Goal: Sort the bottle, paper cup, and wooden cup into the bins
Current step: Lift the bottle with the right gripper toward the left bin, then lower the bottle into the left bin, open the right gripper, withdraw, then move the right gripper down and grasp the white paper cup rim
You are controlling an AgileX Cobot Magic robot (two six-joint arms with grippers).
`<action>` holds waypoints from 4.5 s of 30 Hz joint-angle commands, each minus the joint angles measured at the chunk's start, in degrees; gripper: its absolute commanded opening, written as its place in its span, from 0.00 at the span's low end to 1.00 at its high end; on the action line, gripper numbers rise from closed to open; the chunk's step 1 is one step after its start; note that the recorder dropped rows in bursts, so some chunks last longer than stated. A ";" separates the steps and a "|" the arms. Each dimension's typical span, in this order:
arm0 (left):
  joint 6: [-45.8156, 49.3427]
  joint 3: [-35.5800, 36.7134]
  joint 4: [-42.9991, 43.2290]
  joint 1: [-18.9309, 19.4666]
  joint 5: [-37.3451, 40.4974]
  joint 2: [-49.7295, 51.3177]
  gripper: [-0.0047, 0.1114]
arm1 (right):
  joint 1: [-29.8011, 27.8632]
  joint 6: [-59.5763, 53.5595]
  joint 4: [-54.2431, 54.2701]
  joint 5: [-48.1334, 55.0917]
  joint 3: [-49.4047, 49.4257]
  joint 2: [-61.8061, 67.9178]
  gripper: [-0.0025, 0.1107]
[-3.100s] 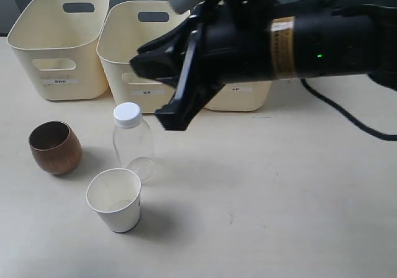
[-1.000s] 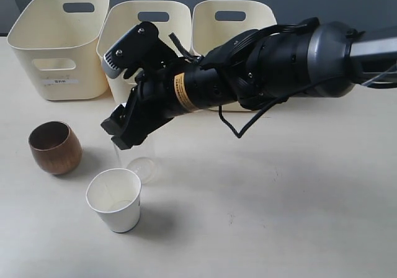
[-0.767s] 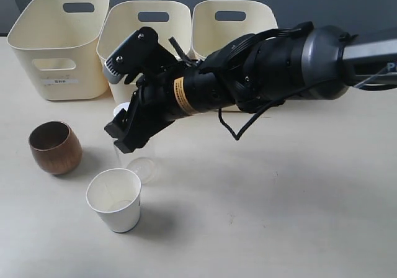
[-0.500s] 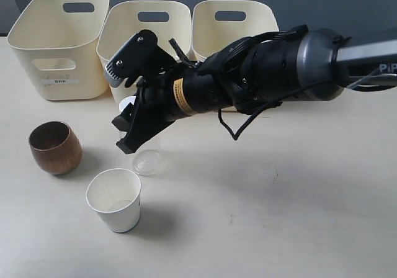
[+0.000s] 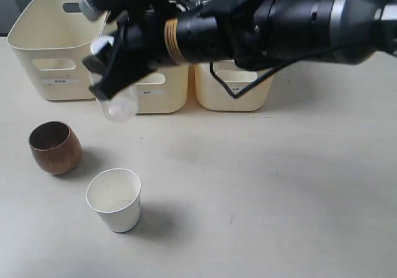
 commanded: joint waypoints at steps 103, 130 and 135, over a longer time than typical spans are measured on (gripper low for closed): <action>-0.08 -0.23 0.00 -0.20 -0.32 -0.29 0.04 | -9.62 9.99 -4.34 -49.12 -21.09 1.89 0.05; -0.08 -0.23 0.00 -0.20 -0.32 -0.29 0.04 | 7.80 -9.21 -4.34 -12.75 15.26 -0.81 0.53; -0.08 -0.23 0.00 -0.20 -0.32 -0.29 0.04 | 7.90 -8.96 -4.34 -12.45 15.55 2.16 0.53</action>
